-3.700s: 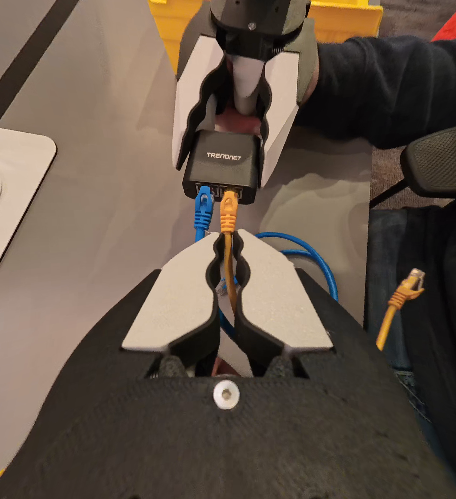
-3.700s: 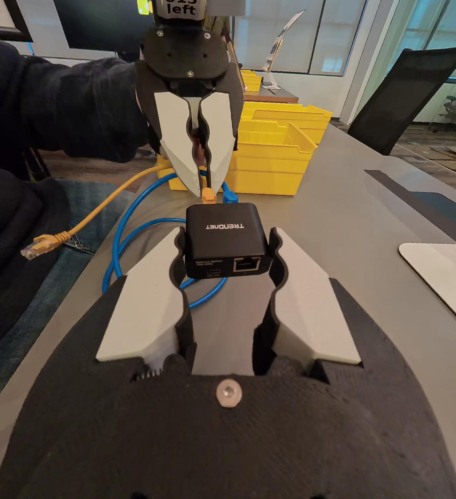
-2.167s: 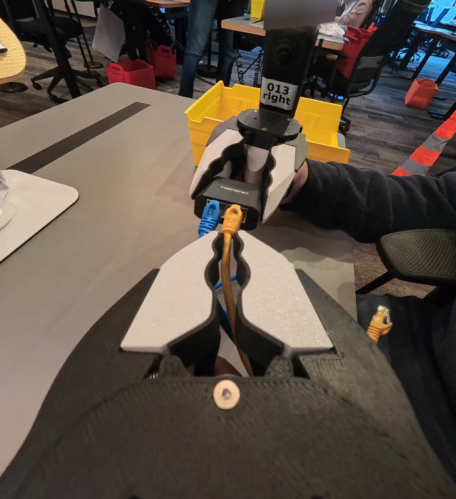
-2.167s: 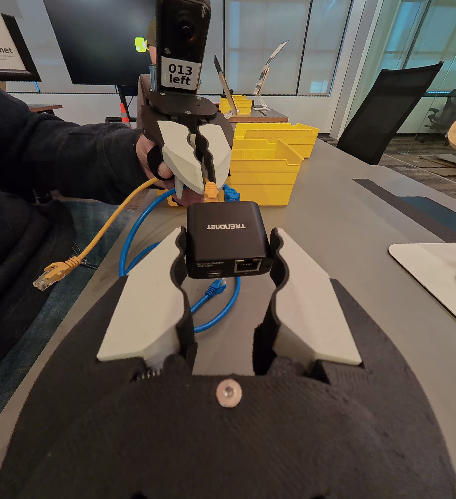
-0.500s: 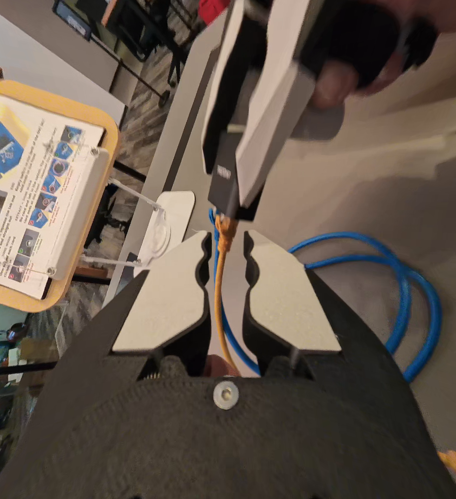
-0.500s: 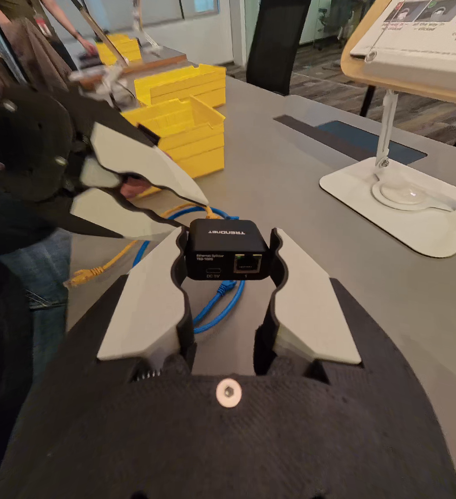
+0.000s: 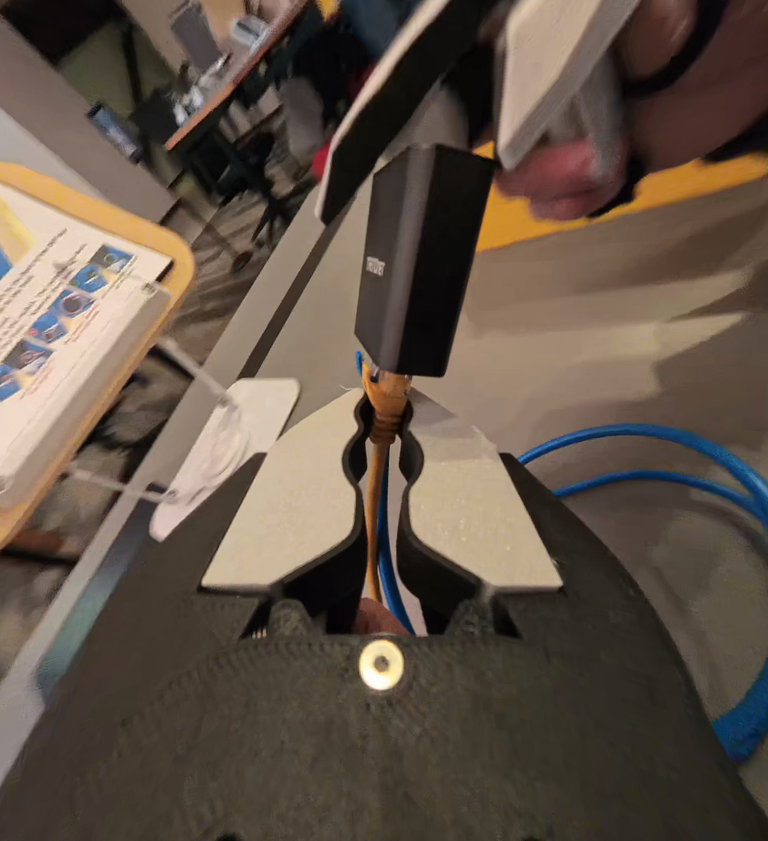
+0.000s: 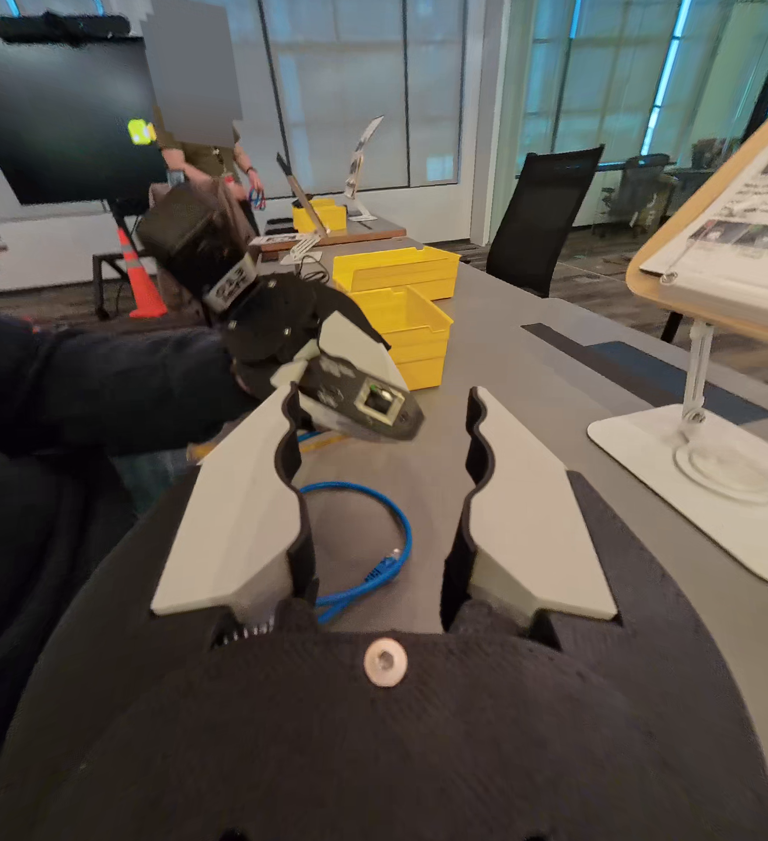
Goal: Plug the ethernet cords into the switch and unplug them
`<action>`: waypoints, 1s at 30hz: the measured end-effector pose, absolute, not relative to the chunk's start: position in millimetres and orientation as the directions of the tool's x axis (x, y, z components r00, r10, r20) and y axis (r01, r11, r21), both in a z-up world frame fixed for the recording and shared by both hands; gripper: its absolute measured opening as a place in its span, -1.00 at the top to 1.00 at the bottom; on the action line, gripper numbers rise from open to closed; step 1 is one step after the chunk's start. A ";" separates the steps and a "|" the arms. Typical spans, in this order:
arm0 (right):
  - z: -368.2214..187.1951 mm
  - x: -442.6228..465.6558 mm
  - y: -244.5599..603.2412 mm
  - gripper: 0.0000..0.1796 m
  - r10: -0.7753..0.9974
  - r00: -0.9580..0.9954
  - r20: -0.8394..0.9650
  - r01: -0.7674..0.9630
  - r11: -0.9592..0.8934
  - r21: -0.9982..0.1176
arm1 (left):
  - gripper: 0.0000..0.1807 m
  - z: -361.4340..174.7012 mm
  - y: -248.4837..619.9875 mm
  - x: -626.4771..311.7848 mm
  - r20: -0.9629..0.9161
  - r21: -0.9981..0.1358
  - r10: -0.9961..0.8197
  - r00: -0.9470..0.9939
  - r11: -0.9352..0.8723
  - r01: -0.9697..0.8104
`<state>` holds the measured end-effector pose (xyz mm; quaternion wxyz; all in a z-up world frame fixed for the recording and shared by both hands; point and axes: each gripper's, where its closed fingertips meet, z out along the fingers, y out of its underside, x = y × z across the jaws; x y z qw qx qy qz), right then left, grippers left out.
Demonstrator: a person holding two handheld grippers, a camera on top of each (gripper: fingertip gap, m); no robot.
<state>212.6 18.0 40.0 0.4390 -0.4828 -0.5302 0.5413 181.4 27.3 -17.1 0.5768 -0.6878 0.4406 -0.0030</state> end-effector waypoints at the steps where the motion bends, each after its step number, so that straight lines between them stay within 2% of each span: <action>1: 40.8 213.7 17.4 0.19 0.986 -0.167 -0.028 0.036 -0.022 -0.999 | 0.90 -11.3 21.4 185.6 -0.448 -0.838 -0.662 0.601 0.076 -0.541; 4: 41.1 208.2 -0.7 0.30 0.960 -0.269 0.078 0.034 0.091 -0.995 | 0.90 0.0 12.7 192.4 -0.341 -0.902 -0.756 0.559 0.095 -0.421; 7: 47.1 199.1 -12.9 0.63 0.942 -0.287 0.172 -0.002 0.179 -0.984 | 0.89 -1.6 6.7 201.5 -0.285 -0.920 -0.820 0.496 0.088 -0.382; 10: 42.5 194.4 -5.7 0.69 0.948 -0.232 0.217 0.050 0.235 -0.971 | 0.88 -7.6 13.3 199.0 -0.242 -0.925 -0.814 0.528 0.029 -0.378; 12: 32.8 193.2 8.1 0.75 0.948 -0.141 0.286 0.148 0.306 -0.941 | 0.68 -9.3 23.0 186.8 -0.261 -0.915 -0.762 0.593 -0.001 -0.404; 14: 21.6 196.0 20.7 0.76 0.934 -0.074 0.350 0.275 0.356 -0.893 | 0.52 -2.3 25.1 176.8 -0.326 -0.896 -0.707 0.628 0.020 -0.443; 18: 3.8 196.6 30.1 0.76 0.860 -0.040 0.508 0.484 0.462 -0.743 | 0.51 5.4 21.6 182.4 -0.549 -0.754 -0.629 0.550 0.090 -0.650; 20: -9.7 194.7 31.4 0.76 0.817 -0.066 0.573 0.579 0.499 -0.645 | 0.54 -2.5 26.3 182.5 -0.615 -0.666 -0.609 0.501 0.061 -0.743; 22: -24.0 193.1 33.3 0.76 0.783 -0.084 0.616 0.638 0.517 -0.571 | 0.55 -12.3 28.7 178.1 -0.636 -0.615 -0.607 0.477 0.024 -0.788; 27: -82.2 196.5 33.9 0.75 0.743 -0.155 0.651 0.756 0.514 -0.406 | 0.54 -26.8 10.4 158.5 -0.609 -0.585 -0.601 0.517 -0.099 -0.805; 30: -113.1 196.4 27.3 0.69 0.741 -0.188 0.645 0.761 0.525 -0.381 | 0.51 -16.2 -15.2 131.0 -0.608 -0.572 -0.567 0.555 -0.172 -0.802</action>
